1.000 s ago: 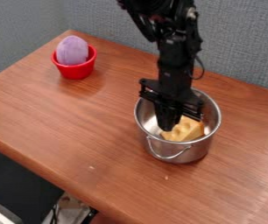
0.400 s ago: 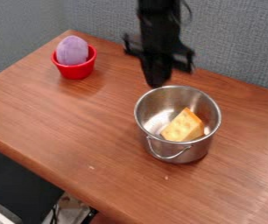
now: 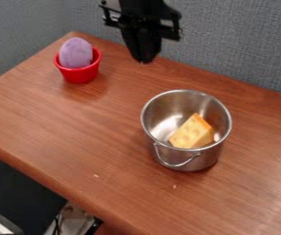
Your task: Remove the yellow object from the metal pot
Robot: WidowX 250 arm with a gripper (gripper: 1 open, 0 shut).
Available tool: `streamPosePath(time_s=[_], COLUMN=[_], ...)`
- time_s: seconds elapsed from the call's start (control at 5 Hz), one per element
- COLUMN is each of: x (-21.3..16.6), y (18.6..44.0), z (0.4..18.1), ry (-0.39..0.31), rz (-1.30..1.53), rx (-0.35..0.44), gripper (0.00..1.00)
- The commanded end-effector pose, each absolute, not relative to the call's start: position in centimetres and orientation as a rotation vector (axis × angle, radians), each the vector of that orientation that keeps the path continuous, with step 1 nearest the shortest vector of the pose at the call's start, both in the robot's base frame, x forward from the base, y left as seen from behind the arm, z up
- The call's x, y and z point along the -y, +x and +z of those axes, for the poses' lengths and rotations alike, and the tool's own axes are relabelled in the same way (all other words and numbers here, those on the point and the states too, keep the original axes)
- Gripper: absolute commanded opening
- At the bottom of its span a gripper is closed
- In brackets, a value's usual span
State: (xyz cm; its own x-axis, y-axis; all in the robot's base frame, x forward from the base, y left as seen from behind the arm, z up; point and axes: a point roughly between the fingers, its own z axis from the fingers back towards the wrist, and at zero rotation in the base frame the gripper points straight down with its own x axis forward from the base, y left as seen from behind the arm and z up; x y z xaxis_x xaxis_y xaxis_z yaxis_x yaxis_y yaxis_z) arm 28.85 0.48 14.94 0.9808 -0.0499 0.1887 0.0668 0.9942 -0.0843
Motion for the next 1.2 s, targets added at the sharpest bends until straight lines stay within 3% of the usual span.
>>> streamPosePath(time_s=[0.0,0.4,1.0], x=[1.4,4.7,6.5], y=[28.0,27.3,27.4], z=[14.9,11.6,6.1], ry=[-0.091,-0.083,-0.029], rz=[-0.127,-0.209,-0.26], rx=[0.211,0.178,0.113], gripper=[1.0,1.0,1.0])
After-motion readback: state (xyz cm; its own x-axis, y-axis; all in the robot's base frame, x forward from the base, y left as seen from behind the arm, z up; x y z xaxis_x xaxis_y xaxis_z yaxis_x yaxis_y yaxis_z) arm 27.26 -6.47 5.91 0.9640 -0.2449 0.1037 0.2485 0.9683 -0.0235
